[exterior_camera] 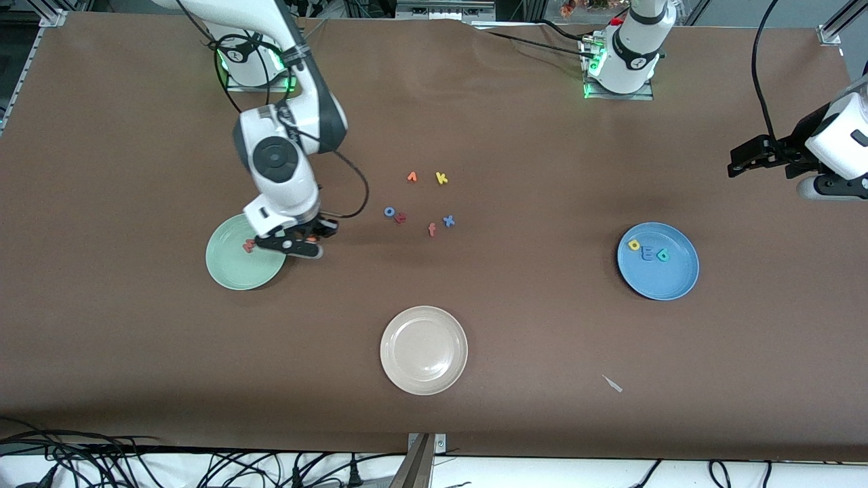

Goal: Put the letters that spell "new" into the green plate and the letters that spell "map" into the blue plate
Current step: 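Place the orange e on the green plate with the right gripper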

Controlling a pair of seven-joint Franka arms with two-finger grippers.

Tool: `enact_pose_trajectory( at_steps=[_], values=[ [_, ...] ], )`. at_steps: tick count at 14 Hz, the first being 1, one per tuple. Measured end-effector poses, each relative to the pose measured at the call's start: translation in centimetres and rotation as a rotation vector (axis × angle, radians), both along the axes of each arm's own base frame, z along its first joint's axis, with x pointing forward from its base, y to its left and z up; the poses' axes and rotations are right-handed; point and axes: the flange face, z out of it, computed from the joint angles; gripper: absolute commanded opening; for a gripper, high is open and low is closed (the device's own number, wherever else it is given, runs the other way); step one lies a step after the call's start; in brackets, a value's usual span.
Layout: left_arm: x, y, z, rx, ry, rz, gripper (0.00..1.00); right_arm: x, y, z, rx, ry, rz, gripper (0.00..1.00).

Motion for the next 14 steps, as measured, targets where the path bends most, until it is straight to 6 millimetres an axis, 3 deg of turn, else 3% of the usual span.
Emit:
enact_pose_trajectory(
  at_steps=[3, 6, 7, 8, 9, 11, 14],
  values=[
    [0.0, 0.0, -0.1, 0.000, 0.002, 0.000, 1.00, 1.7, -5.1, 1.6, -0.018, 0.013, 0.104, 0.24],
    [0.0, -0.1, -0.3, 0.000, 0.007, -0.002, 1.00, 2.0, -10.1, 1.7, -0.027, 0.036, 0.180, 0.26],
    [0.0, -0.1, -0.3, 0.000, 0.008, -0.002, 1.00, 1.7, -12.0, 1.4, -0.007, 0.038, 0.188, 0.41],
    [0.0, -0.1, -0.3, 0.000, 0.009, -0.002, 1.00, 1.1, -13.8, 0.8, 0.020, 0.035, 0.193, 0.63],
    [0.0, -0.1, -0.4, 0.000, 0.009, -0.003, 1.00, 0.4, -15.3, 0.3, 0.043, 0.032, 0.194, 0.98],
    [0.0, -0.1, -0.4, 0.000, 0.009, -0.003, 1.00, -0.4, -16.7, 0.1, 0.070, 0.031, 0.184, 1.00],
    [0.0, -0.2, -0.4, 0.000, 0.010, -0.003, 1.00, -0.2, -16.3, 2.2, 0.107, 0.045, 0.184, 1.00]
  ],
)
